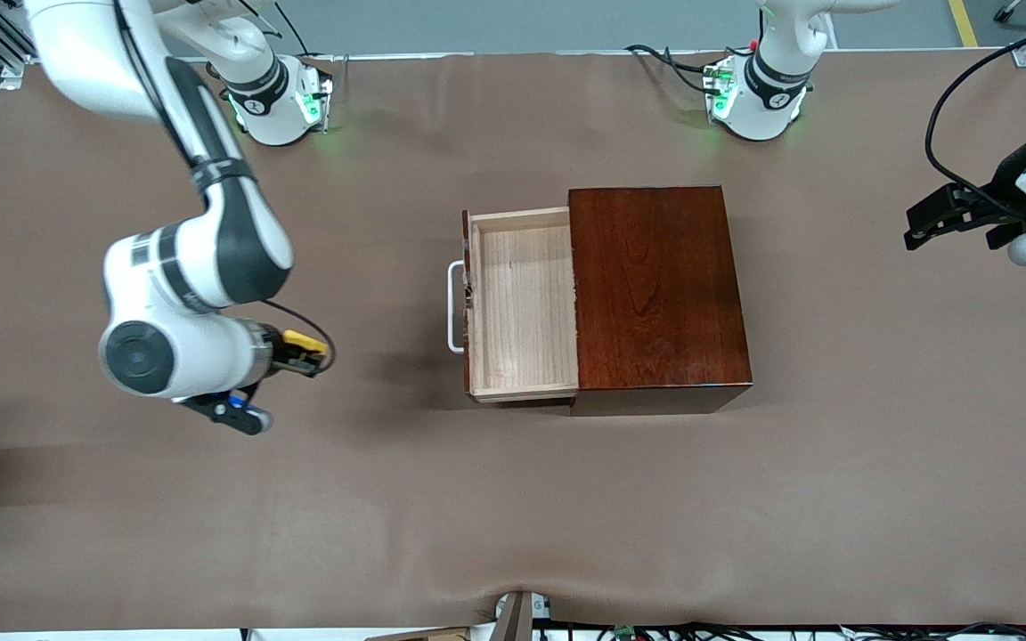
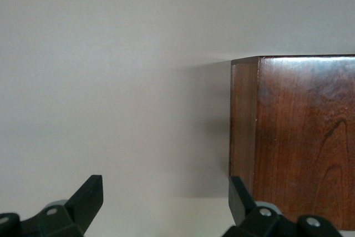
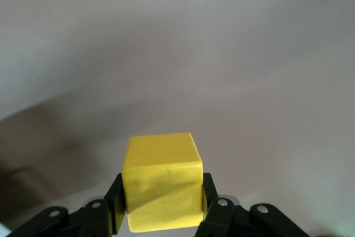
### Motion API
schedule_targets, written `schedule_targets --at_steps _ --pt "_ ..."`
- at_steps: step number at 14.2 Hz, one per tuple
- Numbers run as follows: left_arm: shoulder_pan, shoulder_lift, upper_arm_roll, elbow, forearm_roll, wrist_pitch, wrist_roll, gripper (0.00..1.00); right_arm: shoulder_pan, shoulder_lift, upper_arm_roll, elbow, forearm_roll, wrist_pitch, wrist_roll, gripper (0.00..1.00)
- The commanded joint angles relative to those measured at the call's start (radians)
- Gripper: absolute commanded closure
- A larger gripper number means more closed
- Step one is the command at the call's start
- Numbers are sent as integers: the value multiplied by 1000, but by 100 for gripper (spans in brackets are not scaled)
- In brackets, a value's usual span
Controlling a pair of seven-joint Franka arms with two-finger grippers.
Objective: Open drawer, take yellow block, close drawer
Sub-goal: 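Lift the yellow cube out with the right gripper, move it aside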
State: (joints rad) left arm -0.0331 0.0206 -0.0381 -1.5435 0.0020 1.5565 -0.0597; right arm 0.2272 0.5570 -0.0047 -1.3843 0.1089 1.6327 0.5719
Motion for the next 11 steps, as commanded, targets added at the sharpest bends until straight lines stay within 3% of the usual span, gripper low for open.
schedule_targets --at_steps 1,3,6,11 --pt "1 15 -3 14 9 -6 9 0 -69 -75 20 -111 -46 13 -107 100" --pt "-4 13 -8 11 7 -18 -9 0 -87 -106 20 -194 -122 60 -153 100" --pt "-4 1 -9 -9 4 -21 -12 0 -153 -163 -7 -369 -132 220 -335 100" --pt "-4 -1 -10 -6 6 -24 -3 0 -160 -184 -89 -571 -149 430 -474 100"
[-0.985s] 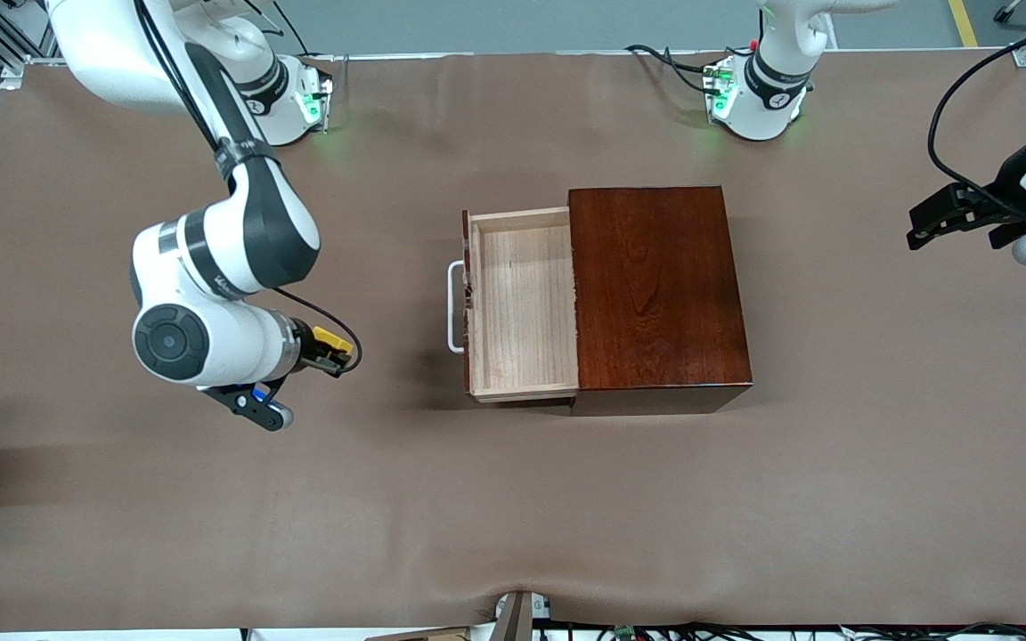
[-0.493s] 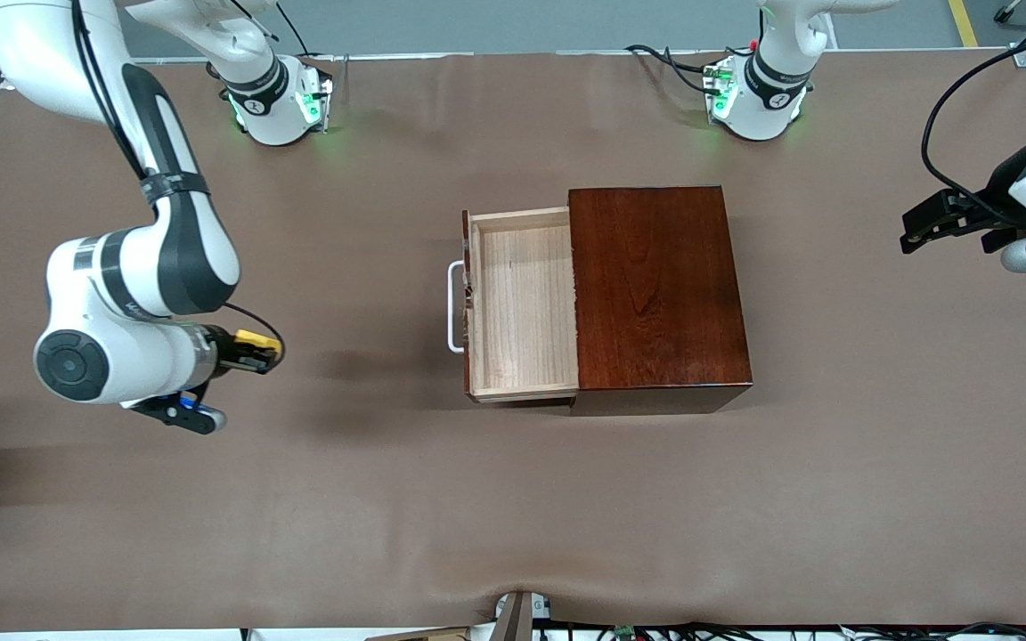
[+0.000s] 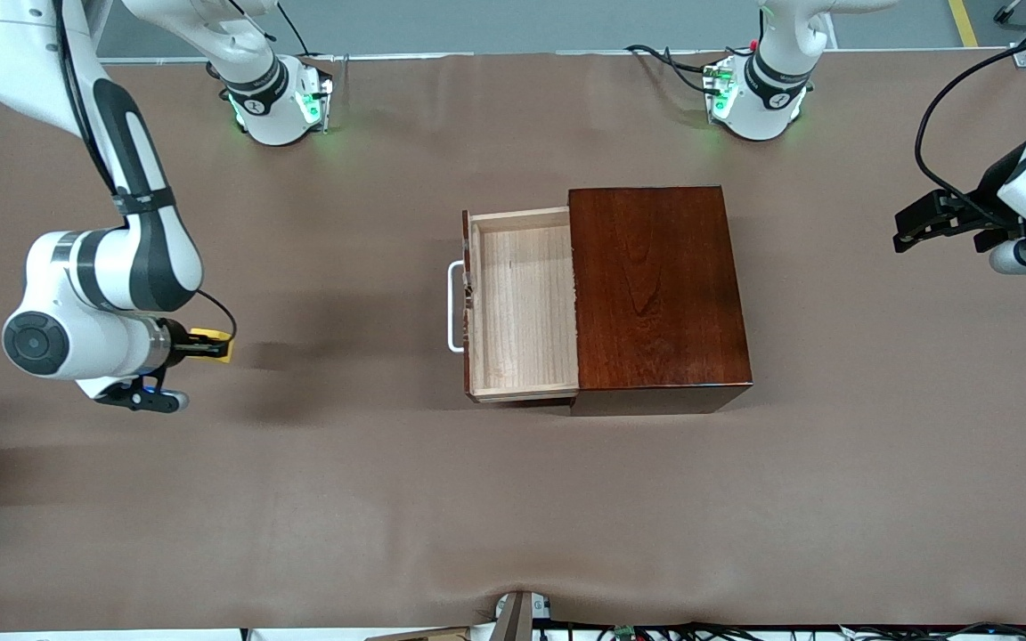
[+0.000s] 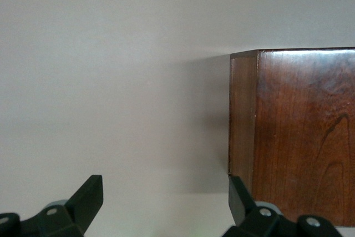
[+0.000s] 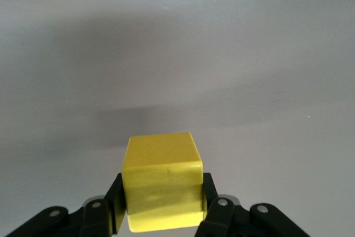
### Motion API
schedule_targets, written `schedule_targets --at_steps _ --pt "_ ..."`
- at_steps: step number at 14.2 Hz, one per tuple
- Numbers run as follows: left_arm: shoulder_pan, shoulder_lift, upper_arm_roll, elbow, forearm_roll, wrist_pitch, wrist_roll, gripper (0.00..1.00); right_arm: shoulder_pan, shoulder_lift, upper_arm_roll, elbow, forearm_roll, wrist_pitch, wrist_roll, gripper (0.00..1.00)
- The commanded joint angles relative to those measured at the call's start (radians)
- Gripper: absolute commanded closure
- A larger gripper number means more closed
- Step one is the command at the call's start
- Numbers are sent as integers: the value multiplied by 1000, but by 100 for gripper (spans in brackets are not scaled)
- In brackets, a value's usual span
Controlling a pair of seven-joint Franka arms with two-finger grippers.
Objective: Open drawer, take yellow block, close drawer
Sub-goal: 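Lift the yellow cube out with the right gripper, move it aside, then release the yellow cube on the table and withdraw the right gripper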
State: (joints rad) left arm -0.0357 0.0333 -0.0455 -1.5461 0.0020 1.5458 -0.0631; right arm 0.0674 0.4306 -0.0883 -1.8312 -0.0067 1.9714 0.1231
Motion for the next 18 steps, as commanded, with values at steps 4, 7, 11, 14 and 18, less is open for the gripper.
schedule_targets --at_steps 4,7,11,14,18 --pt "-1 -13 -2 -3 6 -13 3 0 -11 -49 -36 -200 -82 202 -60 100" --pt "-1 -13 -2 -3 6 -13 0 0 -40 -47 -36 -241 -84 291 -109 100" --pt "-1 -13 -2 -3 6 -15 -7 0 -44 -27 -36 -246 -84 307 -105 100" --pt "-1 -13 -2 -3 6 -16 -8 0 -44 -18 -36 -269 -84 336 -100 100" --pt "-1 -12 -2 -3 6 -16 -9 0 -46 -7 -36 -278 -82 348 -92 28"
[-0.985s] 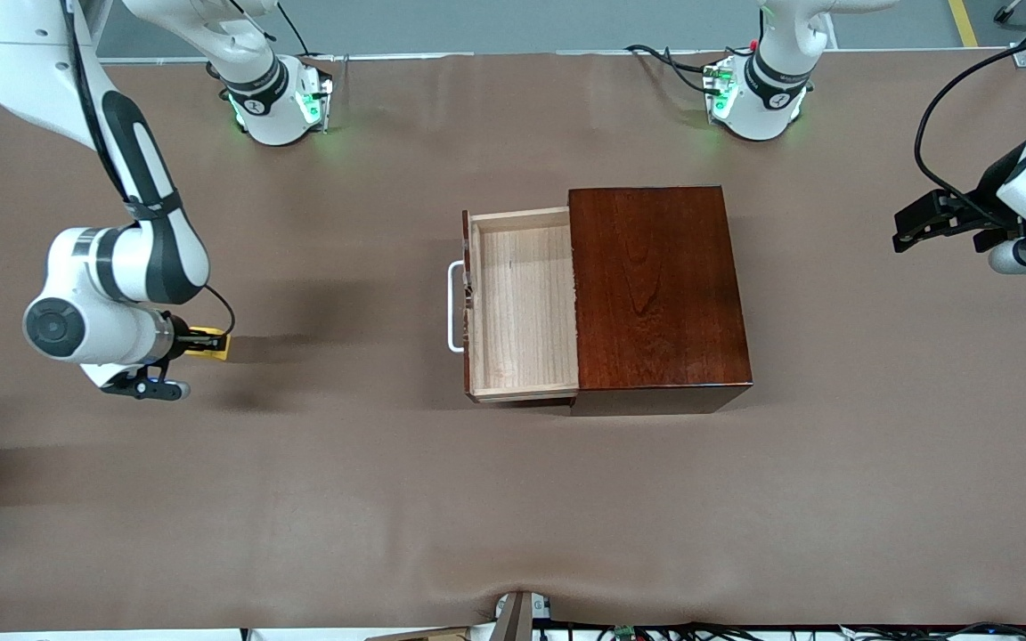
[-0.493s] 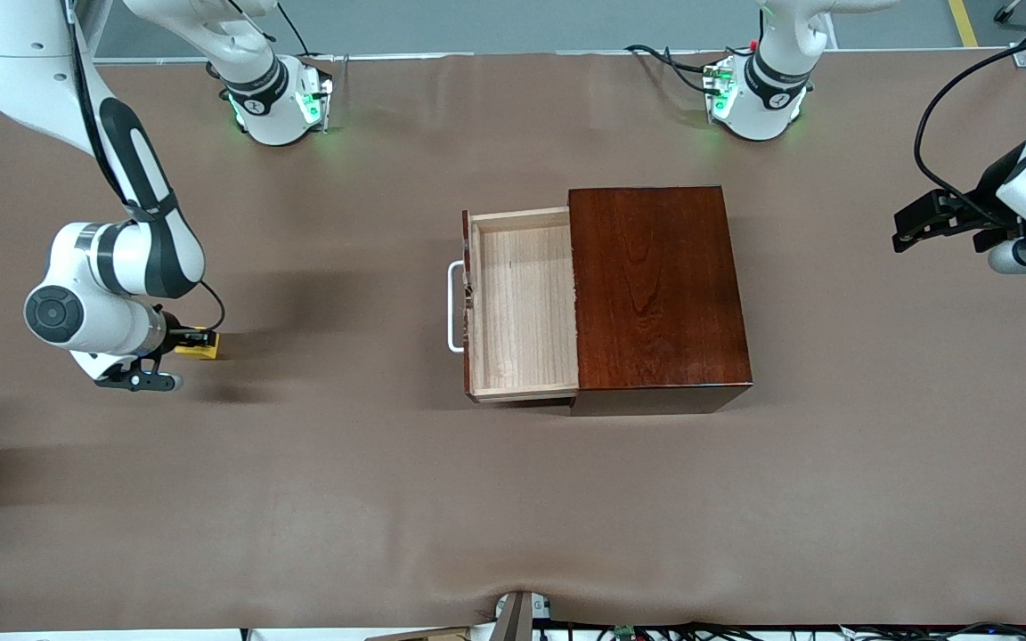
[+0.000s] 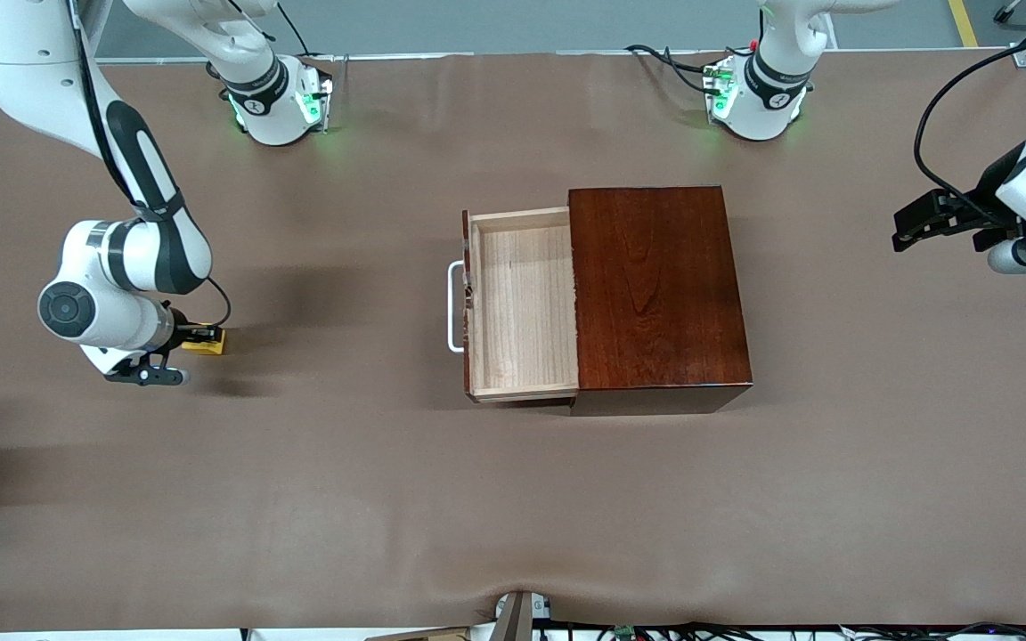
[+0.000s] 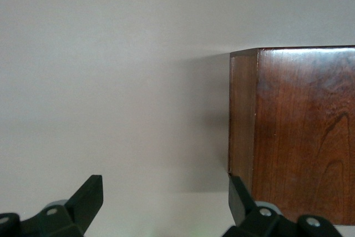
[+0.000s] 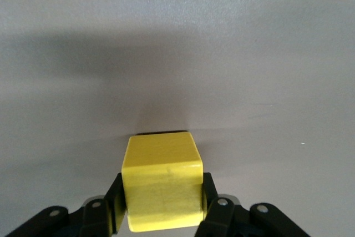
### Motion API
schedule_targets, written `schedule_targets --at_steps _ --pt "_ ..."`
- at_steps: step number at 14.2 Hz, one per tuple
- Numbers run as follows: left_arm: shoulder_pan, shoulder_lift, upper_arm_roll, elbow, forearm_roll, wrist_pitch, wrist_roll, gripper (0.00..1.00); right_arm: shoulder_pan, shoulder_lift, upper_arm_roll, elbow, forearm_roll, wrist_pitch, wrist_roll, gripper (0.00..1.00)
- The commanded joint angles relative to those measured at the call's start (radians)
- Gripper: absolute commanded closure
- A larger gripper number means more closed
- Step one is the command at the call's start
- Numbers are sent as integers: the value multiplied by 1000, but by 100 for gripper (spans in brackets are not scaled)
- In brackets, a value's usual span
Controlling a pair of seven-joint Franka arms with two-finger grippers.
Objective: Open drawer, take yellow block, close drawer
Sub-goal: 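Release the yellow cube on the table and withdraw the right gripper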
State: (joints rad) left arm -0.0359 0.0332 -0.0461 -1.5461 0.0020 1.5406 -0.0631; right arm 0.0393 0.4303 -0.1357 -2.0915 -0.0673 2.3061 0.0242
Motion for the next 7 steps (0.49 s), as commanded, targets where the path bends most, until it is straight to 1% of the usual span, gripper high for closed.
schedule_targets --at_steps 1,3,4,5,6,7 --pt "-1 -12 -1 -3 6 -11 -9 0 -18 1 13 -16 -22 10 10 0" --pt "-2 -13 -1 -3 6 -13 -9 0 -7 -5 13 -6 -22 -19 11 0" --pt "-2 -13 -1 -5 6 -13 -11 0 4 -19 14 28 -20 -84 11 0" --pt "-2 -12 -1 -5 6 -13 -11 0 7 -28 21 92 -10 -205 10 0" --pt "-2 -12 -1 -5 6 -14 -11 0 14 -27 33 178 -9 -350 11 0" --pt "-2 -12 -1 -5 6 -14 -11 0 20 -21 37 276 -6 -467 11 0"
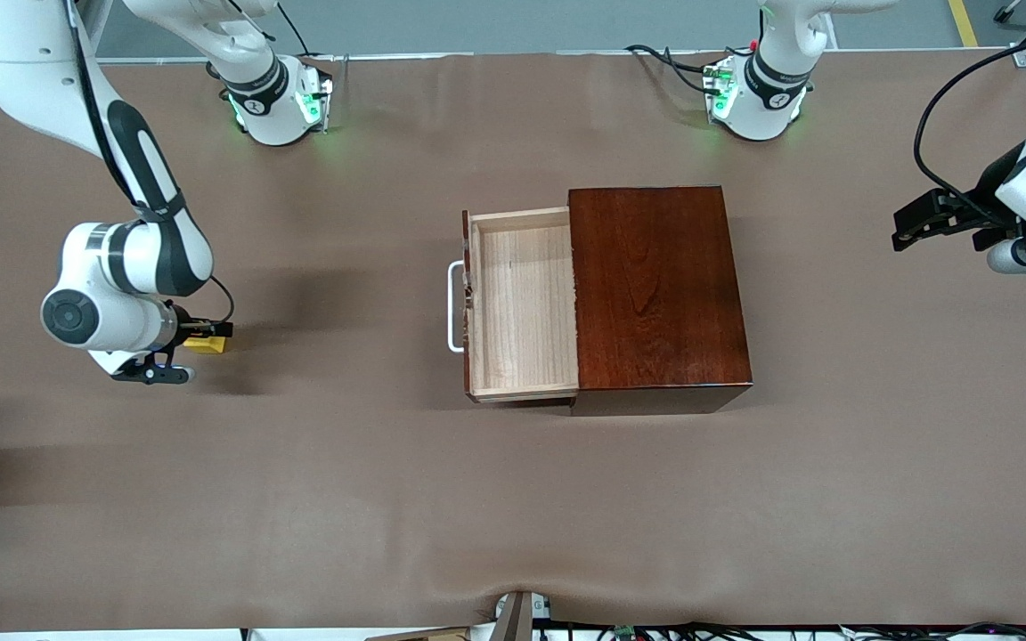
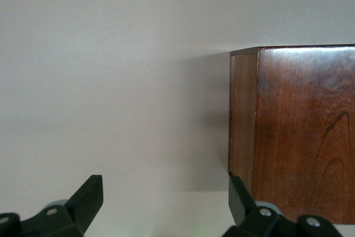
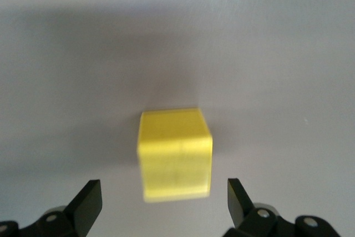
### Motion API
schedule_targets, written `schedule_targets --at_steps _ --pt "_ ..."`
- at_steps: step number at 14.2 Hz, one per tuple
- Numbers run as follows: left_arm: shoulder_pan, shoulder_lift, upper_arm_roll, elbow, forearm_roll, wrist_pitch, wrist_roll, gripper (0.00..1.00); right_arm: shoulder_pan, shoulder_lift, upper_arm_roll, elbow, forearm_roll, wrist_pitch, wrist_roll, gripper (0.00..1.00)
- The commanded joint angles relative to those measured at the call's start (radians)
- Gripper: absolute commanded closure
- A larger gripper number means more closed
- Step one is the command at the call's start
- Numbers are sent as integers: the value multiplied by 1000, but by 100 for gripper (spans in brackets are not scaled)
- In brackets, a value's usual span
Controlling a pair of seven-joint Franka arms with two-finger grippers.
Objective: Open drawer, take yellow block, close drawer
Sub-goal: 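Release the yellow cube on the table and withdraw the right gripper, then move the left gripper to the open drawer's front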
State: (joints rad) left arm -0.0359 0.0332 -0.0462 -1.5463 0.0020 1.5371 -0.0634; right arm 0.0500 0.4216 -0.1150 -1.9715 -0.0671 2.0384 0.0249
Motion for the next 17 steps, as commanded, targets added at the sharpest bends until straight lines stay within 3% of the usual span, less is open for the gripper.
schedule_targets --at_steps 1,6,11,17 --pt "-1 -12 -1 -5 6 -11 -10 0 13 -11 18 231 -5 -263 10 0" --pt "-2 -12 -1 -3 6 -11 -10 0 34 -7 18 619 86 -479 13 0" --pt "-2 -12 -1 -3 6 -11 -9 0 31 -24 46 865 82 -610 12 0" --pt "-2 -12 -1 -5 7 -11 -9 0 56 -237 43 844 49 -805 12 0"
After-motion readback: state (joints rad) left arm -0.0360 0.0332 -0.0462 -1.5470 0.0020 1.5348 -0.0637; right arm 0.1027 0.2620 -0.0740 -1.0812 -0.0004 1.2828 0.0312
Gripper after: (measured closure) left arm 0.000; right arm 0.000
